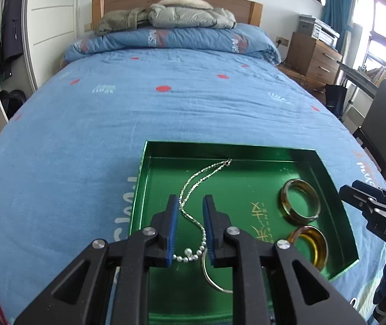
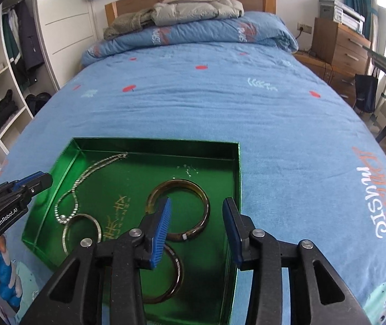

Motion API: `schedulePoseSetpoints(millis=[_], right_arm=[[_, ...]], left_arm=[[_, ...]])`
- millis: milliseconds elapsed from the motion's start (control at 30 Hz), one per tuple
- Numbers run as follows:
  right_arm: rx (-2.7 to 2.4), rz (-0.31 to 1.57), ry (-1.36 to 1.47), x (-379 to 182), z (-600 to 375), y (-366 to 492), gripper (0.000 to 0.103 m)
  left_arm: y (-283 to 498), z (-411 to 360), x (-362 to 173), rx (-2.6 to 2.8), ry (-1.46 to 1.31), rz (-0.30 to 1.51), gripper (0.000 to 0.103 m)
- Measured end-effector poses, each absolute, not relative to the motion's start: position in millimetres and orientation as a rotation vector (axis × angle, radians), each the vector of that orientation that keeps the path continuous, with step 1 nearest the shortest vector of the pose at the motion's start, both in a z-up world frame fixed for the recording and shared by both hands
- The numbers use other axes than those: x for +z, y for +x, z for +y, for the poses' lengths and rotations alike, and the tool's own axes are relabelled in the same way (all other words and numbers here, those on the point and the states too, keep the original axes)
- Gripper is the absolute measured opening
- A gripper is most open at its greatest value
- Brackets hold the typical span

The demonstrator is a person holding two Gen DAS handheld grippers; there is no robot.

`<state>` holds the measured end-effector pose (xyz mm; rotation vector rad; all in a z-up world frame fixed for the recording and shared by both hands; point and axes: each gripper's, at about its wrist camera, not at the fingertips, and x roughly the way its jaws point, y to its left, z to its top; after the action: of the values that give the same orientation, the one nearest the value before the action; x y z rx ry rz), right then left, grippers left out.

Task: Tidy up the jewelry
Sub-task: 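Open both tools to release the necklace and bangle in the tray, then move both open tools back over the remaining jewelry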

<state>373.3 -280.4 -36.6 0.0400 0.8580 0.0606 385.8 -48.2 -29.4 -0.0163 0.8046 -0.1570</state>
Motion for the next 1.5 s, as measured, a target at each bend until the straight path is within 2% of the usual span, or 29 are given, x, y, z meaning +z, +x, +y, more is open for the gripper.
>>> schedulePoseSetpoints(millis=[300,567,600,667,833,933,1500], right_arm=[[0.101,0.757,0.023,3,-262,309,0.049],[0.121,0.71,0.008,22,-260,249,0.051],[0.12,0.703,0.009,24,-260,242,0.054],[0.113,0.687,0.004,30,-262,226,0.06],[0.109,0.655,-0.001,43,-262,187,0.061],[0.112,0.636,0.0,50,-262,163,0.065],[0.132,0.603,0.026,48,-268,65,0.065]], left_arm=[[324,-45,6,-0.16,0.016,0.729,0.017],[270,-32,17,-0.121,0.001,0.742,0.017],[262,-29,18,-0.113,-0.001,0.744,0.018],[246,-24,20,-0.095,-0.007,0.737,0.02],[200,-11,31,-0.056,-0.023,0.705,0.031],[176,-5,38,-0.037,-0.014,0.681,0.034],[68,-1,64,-0.001,0.004,0.618,0.034]])
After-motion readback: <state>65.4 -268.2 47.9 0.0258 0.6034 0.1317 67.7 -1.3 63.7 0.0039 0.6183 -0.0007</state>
